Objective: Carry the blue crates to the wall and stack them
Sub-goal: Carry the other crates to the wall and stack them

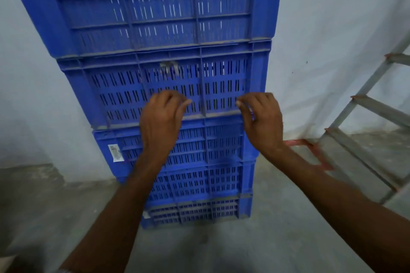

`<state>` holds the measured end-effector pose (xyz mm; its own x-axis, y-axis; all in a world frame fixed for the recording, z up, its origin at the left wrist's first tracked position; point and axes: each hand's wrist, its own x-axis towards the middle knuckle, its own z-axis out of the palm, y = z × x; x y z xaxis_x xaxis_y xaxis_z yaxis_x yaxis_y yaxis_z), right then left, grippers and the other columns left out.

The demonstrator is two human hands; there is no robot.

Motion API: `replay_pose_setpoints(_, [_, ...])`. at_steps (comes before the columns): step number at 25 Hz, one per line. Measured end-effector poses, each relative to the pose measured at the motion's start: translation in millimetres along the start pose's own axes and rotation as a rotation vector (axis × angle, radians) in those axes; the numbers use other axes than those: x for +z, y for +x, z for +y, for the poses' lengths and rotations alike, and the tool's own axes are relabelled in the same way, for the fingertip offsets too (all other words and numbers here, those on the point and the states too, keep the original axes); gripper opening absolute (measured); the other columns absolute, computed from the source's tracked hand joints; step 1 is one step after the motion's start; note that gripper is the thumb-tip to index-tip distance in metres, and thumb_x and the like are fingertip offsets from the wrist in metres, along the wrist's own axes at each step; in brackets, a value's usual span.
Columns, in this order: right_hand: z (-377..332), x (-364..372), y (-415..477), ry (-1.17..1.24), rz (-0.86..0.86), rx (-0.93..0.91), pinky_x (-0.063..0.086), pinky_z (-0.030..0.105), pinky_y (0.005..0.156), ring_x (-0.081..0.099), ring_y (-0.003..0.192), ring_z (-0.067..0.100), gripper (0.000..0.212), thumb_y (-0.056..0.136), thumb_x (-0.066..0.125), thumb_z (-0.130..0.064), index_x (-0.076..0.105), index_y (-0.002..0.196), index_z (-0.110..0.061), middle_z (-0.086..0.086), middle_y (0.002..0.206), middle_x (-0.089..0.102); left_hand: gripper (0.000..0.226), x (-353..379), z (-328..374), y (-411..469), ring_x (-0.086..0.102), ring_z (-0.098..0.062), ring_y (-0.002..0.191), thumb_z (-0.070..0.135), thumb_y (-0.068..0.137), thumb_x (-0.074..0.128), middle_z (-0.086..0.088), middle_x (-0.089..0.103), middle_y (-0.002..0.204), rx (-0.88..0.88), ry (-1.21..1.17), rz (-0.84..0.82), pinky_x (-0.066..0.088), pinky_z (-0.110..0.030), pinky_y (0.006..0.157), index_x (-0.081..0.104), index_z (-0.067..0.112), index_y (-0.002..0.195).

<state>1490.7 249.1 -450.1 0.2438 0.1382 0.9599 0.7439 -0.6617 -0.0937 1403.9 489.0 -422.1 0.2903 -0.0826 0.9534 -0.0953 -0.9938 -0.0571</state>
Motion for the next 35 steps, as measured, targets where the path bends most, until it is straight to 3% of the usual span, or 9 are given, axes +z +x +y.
replay_pose_setpoints(4, [27, 23, -46, -0.236, -0.281, -0.065, 0.046, 0.042, 0.082, 0.060, 0.107, 0.032, 0.041, 0.089, 0.073, -0.006, 0.068, 0.129, -0.015, 0.006, 0.124, 0.067, 0.022, 35, 2, -69, 0.064, -0.037, 0.102, 0.020, 0.096, 0.071, -0.010, 0.070, 0.118, -0.013, 0.073, -0.293, 0.054, -0.053, 0.077, 0.075, 0.008, 0.113])
replay_pose_setpoints(8, [47, 37, -42, -0.365, -0.223, -0.125, 0.044, 0.039, 0.084, 0.060, 0.107, 0.029, 0.045, 0.084, 0.079, -0.007, 0.070, 0.126, -0.016, 0.005, 0.120, 0.069, 0.033, 46, 1, -65, 0.064, -0.034, 0.108, 0.024, 0.095, 0.072, -0.009, 0.070, 0.121, 0.020, 0.155, -0.236, 0.052, -0.050, 0.085, 0.070, 0.010, 0.125])
replay_pose_setpoints(12, [48, 45, -40, -0.338, -0.085, -0.150, 0.043, 0.036, 0.069, 0.062, 0.085, 0.028, 0.022, 0.086, 0.077, -0.005, 0.076, 0.107, -0.010, 0.008, 0.093, 0.071, 0.021, 58, -7, -64, 0.067, -0.028, 0.090, 0.017, 0.090, 0.077, -0.005, 0.074, 0.098, -0.014, 0.082, -0.142, 0.055, -0.041, 0.069, 0.077, 0.011, 0.110])
replay_pose_setpoints(18, [48, 43, -37, -0.276, 0.023, -0.194, 0.043, 0.030, 0.058, 0.059, 0.076, 0.023, 0.007, 0.094, 0.071, -0.008, 0.078, 0.094, -0.010, 0.005, 0.081, 0.068, 0.007, 70, -11, -63, 0.065, -0.021, 0.075, 0.021, 0.088, 0.081, 0.001, 0.069, 0.081, 0.034, 0.182, -0.002, 0.047, -0.031, 0.052, 0.078, 0.016, 0.093])
replay_pose_setpoints(22, [45, 45, -45, -0.254, 0.007, -0.122, 0.051, 0.030, 0.063, 0.063, 0.090, 0.024, 0.012, 0.095, 0.070, -0.009, 0.077, 0.105, -0.010, 0.006, 0.095, 0.071, 0.008, 69, -9, -66, 0.066, -0.020, 0.080, 0.024, 0.094, 0.074, 0.002, 0.071, 0.089, 0.024, 0.190, -0.012, 0.049, -0.031, 0.051, 0.078, 0.019, 0.099])
replay_pose_setpoints(26, [36, 38, -92, -0.146, -0.035, -0.040, 0.052, 0.035, 0.085, 0.062, 0.105, 0.027, 0.023, 0.100, 0.066, -0.014, 0.072, 0.120, -0.006, 0.011, 0.117, 0.070, 0.020, 62, 1, -97, 0.066, -0.027, 0.102, 0.024, 0.101, 0.066, -0.007, 0.071, 0.113, -0.012, 0.137, -0.006, 0.056, -0.036, 0.076, 0.074, 0.011, 0.114])
replay_pose_setpoints(30, [35, 37, -195, -0.112, -0.321, 0.068, 0.054, 0.047, 0.077, 0.060, 0.101, 0.030, 0.025, 0.100, 0.062, -0.019, 0.069, 0.120, -0.006, 0.014, 0.115, 0.067, 0.020, 71, 34, -185, 0.066, -0.031, 0.096, 0.020, 0.095, 0.072, -0.011, 0.070, 0.112, 0.037, 0.022, -0.330, 0.057, -0.043, 0.071, 0.072, 0.007, 0.111])
replay_pose_setpoints(32, [48, 40, -217, -0.084, -0.373, 0.241, 0.055, 0.047, 0.083, 0.059, 0.108, 0.032, 0.029, 0.103, 0.055, -0.022, 0.065, 0.126, -0.008, 0.013, 0.122, 0.064, 0.029, 82, 39, -215, 0.066, -0.031, 0.106, 0.020, 0.093, 0.072, -0.008, 0.070, 0.121, -0.015, 0.037, -0.468, 0.057, -0.045, 0.079, 0.071, 0.008, 0.120])
replay_pose_setpoints(35, [61, 48, -214, -0.121, -0.365, 0.308, 0.053, 0.043, 0.091, 0.057, 0.115, 0.029, 0.031, 0.104, 0.056, -0.022, 0.064, 0.131, -0.009, 0.011, 0.129, 0.063, 0.031, 95, 43, -222, 0.063, -0.029, 0.111, 0.018, 0.093, 0.073, -0.006, 0.069, 0.124, -0.063, 0.078, -0.424, 0.052, -0.044, 0.083, 0.070, 0.011, 0.123])
